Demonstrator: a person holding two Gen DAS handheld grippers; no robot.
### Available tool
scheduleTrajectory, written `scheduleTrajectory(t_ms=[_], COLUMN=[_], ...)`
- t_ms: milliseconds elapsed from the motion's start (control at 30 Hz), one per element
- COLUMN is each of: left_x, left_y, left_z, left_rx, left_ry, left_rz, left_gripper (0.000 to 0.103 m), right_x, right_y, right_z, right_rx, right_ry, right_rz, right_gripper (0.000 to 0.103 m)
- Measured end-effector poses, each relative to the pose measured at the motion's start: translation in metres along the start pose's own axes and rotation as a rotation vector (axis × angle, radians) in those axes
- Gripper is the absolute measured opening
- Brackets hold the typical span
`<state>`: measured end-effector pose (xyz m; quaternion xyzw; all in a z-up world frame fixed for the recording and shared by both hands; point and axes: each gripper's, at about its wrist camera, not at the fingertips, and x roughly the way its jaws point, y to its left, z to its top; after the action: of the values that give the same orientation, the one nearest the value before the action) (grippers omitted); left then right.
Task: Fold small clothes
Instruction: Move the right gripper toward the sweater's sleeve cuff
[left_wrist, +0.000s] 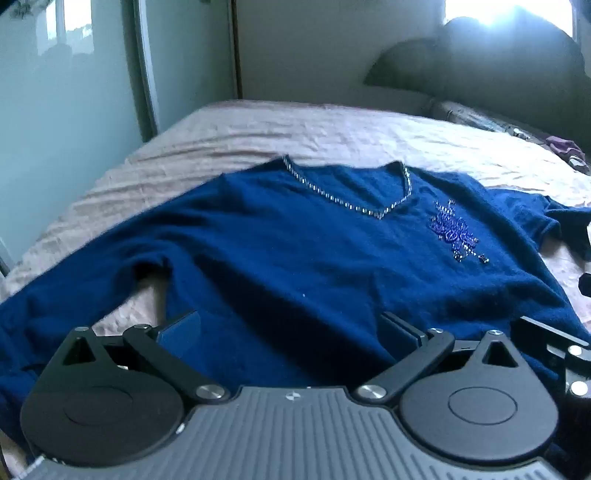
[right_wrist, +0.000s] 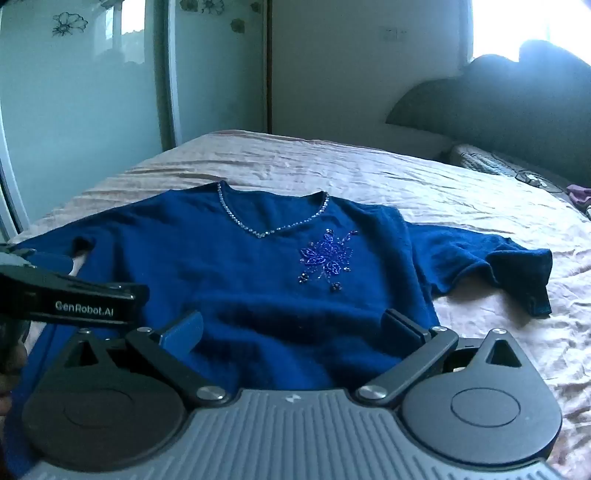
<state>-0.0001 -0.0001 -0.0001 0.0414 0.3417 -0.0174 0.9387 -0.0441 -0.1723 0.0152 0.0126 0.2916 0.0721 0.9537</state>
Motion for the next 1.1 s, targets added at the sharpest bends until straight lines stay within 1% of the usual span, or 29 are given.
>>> scheduleTrajectory(t_ms=[100,133,167,200,233,267,367,400,567,733,833,933,1033,1100], left_x=[-0.005,0.005,0.009,0.009,0.008,0.01,0.009,0.014,0.014,0.014,0.017,0.022,0.022,0.021], left_y=[-0.002,0.006,0.006,0.007,0.008,0.002,-0.006,-0.008,-0.015,-0.021,-0.023,-0.024,-0.022,-0.023], left_z=[-0.005,-0.002,0.001,0.001,-0.003,-0.002,0.001,0.003,0.004,0.002,0.001,0.0,-0.002,-0.003], left_rx=[0.002,-0.049,-0.061,-0.058,-0.061,-0.04,-0.011,0.0,0.062,0.102,0.107,0.1,0.078,0.075], left_ry=[0.012,0.086,0.095,0.089,0.065,0.068,0.063,0.068,0.042,0.016,0.031,0.078,0.087,0.081], left_rz=[-0.017,-0.057,-0.054,-0.05,-0.041,-0.019,0.006,0.007,0.017,0.022,0.016,0.027,-0.014,-0.026], left_gripper=[0.103,0.103,0.103,0.103,0.103,0.103,0.103,0.103,0.103,0.103,0.103,0.102,0.102,0.102], right_x=[-0.002,-0.004,-0.002,-0.003,-0.004,-0.002,0.003,0.003,0.005,0.007,0.007,0.006,0.005,0.004], right_y=[-0.004,-0.008,-0.009,-0.008,-0.009,-0.011,-0.014,-0.014,-0.015,-0.017,-0.017,-0.018,-0.019,-0.021], right_z=[-0.001,-0.002,-0.001,0.0,0.0,0.001,-0.003,-0.004,-0.006,-0.008,-0.008,-0.009,-0.009,-0.008], right_rx=[0.037,0.053,0.059,0.063,0.066,0.072,0.078,0.079,0.079,0.099,0.101,0.104,0.108,0.121], right_ry=[-0.012,-0.015,-0.008,-0.008,-0.004,0.005,0.007,0.008,0.009,0.01,0.008,0.001,-0.011,-0.022], right_rz=[0.009,0.014,0.015,0.007,0.005,0.002,-0.007,-0.007,-0.015,0.001,0.0,-0.005,-0.023,-0.022], right_gripper=[0.103,0.103,0.103,0.103,0.103,0.103,0.103,0.103,0.103,0.103,0.103,0.103,0.103,0.103])
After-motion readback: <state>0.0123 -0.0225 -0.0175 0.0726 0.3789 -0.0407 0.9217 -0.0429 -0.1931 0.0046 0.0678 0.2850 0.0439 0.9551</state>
